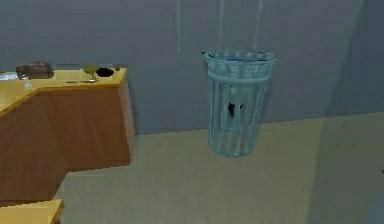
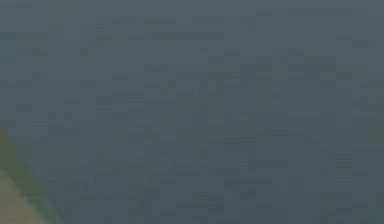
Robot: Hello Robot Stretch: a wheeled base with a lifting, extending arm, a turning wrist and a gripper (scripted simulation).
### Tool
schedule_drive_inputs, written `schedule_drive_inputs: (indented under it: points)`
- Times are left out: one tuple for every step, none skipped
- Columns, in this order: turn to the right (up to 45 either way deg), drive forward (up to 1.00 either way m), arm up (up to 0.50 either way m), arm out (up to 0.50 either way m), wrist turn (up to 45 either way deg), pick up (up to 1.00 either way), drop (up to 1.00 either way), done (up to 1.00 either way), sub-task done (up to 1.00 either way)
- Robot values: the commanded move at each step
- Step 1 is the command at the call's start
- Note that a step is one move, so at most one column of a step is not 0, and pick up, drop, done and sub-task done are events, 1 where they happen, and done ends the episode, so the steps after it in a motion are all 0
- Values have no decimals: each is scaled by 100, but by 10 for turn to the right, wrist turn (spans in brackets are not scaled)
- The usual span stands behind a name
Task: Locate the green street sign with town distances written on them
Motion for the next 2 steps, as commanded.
schedule_drive_inputs:
  points:
    - [-90, 0, 0, 0, 0, 0, 0, 0, 0]
    - [0, 100, 0, 0, 0, 0, 0, 0, 0]
